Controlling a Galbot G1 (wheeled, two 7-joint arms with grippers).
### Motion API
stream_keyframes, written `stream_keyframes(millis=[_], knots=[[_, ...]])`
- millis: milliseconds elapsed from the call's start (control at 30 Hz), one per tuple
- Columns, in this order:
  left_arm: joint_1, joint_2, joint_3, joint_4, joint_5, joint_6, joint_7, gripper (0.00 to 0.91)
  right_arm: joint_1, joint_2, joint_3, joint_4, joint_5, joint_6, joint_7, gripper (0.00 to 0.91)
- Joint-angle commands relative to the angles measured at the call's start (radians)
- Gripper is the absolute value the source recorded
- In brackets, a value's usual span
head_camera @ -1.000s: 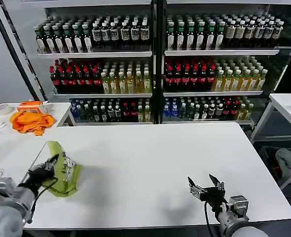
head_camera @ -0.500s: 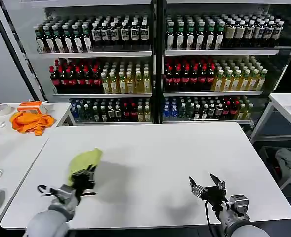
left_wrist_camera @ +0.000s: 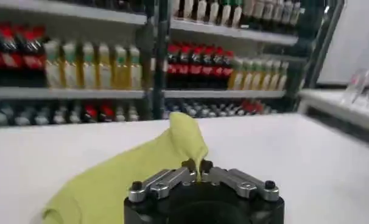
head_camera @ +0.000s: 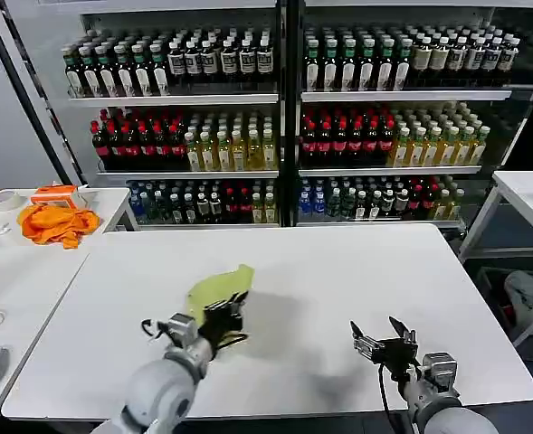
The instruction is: Fold and organize the clothes.
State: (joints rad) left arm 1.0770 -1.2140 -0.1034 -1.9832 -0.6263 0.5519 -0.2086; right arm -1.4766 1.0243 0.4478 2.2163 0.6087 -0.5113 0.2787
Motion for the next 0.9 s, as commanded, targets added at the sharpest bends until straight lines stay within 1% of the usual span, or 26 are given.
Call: stream_keyframes(millis=[33, 167, 233, 333, 400, 433, 467, 500, 533, 567, 667, 700, 767, 800, 900], knots=[[-0.138, -0.15, 0.147, 0.164, -0.153, -0.032, -0.065, 0.907, 0.01, -0.005, 0.002, -0.008, 0.002, 0.0, -0.002, 0.907], [-0.145, -0.17, 0.133, 0.151, -0.165, -0.134, -0.008, 0.907, 0.029, -0.01, -0.008, -0.016, 0.014, 0.005, -0.011, 0.907], [-0.144, -0.171, 0.124, 0.127, -0.179, -0.158, -0.006, 0.907, 0.047, -0.007, -0.027, -0.027, 0.028, 0.008, -0.012, 0.907], [-0.112, -0.157, 0.078, 0.068, -0.186, -0.194, -0.005, 0.907, 0.093, 0.001, -0.072, -0.05, 0.076, 0.008, -0.006, 0.907], [-0.08, -0.138, 0.043, 0.041, -0.168, -0.202, -0.001, 0.907, 0.142, 0.013, -0.117, -0.07, 0.137, 0.006, 0.003, 0.907], [-0.061, -0.127, 0.009, 0.01, -0.151, -0.216, -0.005, 0.907, 0.168, 0.022, -0.139, -0.08, 0.177, 0.002, 0.013, 0.907], [-0.045, -0.117, -0.009, -0.005, -0.144, -0.22, -0.009, 0.907, 0.21, 0.036, -0.178, -0.093, 0.244, -0.008, 0.024, 0.907], [-0.021, -0.102, -0.033, -0.025, -0.122, -0.224, -0.016, 0.907, 0.227, 0.044, -0.194, -0.104, 0.269, -0.012, 0.03, 0.907], [0.013, -0.081, -0.073, -0.041, -0.084, -0.233, -0.02, 0.907, 0.256, 0.06, -0.222, -0.119, 0.309, -0.015, 0.04, 0.907], [0.023, -0.076, -0.103, -0.047, -0.071, -0.241, -0.02, 0.907, 0.285, 0.08, -0.251, -0.144, 0.348, -0.02, 0.05, 0.907], [0.123, -0.044, -0.228, -0.1, -0.063, -0.244, -0.029, 0.907, 0.353, 0.127, -0.315, -0.198, 0.442, -0.032, 0.081, 0.907], [0.144, -0.036, -0.26, -0.114, -0.057, -0.247, -0.028, 0.907, 0.371, 0.141, -0.33, -0.224, 0.463, -0.035, 0.091, 0.907], [0.207, -0.028, -0.293, -0.138, -0.047, -0.249, -0.029, 0.907, 0.399, 0.159, -0.355, -0.269, 0.476, -0.034, 0.102, 0.907], [0.235, -0.027, -0.329, -0.146, -0.047, -0.252, -0.028, 0.907, 0.419, 0.168, -0.37, -0.29, 0.491, -0.032, 0.111, 0.907], [0.308, -0.03, -0.374, -0.171, -0.047, -0.261, -0.027, 0.907, 0.453, 0.183, -0.389, -0.327, 0.519, -0.034, 0.133, 0.907]])
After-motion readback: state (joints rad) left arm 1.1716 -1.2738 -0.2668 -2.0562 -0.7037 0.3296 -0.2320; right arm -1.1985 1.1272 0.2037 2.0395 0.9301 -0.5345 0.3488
